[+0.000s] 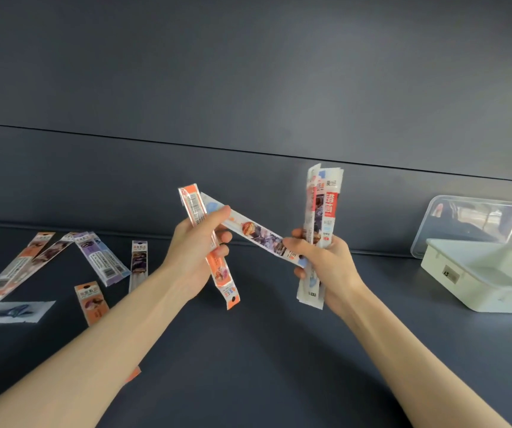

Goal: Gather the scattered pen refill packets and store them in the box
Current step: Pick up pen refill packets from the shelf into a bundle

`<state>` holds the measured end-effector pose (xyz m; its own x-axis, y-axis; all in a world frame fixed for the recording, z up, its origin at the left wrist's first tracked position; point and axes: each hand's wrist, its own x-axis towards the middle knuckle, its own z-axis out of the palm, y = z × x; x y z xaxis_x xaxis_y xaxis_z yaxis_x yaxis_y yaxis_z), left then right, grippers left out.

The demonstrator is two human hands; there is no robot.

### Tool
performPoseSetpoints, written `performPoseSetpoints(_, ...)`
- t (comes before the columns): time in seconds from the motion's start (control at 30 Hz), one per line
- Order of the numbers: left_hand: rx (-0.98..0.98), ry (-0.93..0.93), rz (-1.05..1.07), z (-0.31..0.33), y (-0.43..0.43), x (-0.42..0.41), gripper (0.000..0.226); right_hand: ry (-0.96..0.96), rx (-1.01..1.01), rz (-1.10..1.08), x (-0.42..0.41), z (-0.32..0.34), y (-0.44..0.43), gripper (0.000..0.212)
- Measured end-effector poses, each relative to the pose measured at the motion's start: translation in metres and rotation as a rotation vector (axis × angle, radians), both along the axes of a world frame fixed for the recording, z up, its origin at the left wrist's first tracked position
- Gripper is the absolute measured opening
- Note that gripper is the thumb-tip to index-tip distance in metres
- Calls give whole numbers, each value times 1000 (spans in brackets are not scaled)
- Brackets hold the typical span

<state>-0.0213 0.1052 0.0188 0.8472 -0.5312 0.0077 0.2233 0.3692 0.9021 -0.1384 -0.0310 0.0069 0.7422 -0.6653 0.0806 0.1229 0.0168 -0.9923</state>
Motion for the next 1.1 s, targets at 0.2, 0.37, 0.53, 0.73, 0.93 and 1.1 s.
performPoseSetpoints(0.2,-146,152,-14,-1,-5,-1,14,187,-77,285,0,-4,12,10)
performPoseSetpoints(0.37,-255,187,-67,-2,-6,-5,18,297,-85,361,3,-5,14,22)
performPoseSetpoints(0.53,-313,264,-86,0,-8,-7,27,220,-67,473,1,-4,18,14)
performPoseSetpoints(0.73,-146,80,-115,2,-1,1,9,-39,96,160,-1,3,6,13)
performPoseSetpoints(0.93,37,-34,-61,1,6,4,6,-116,139,35,-2,5,0,14)
performPoseSetpoints(1.1,40,-145,-17,3,12,4,6,-135,172,-68,-1,6,-1,14)
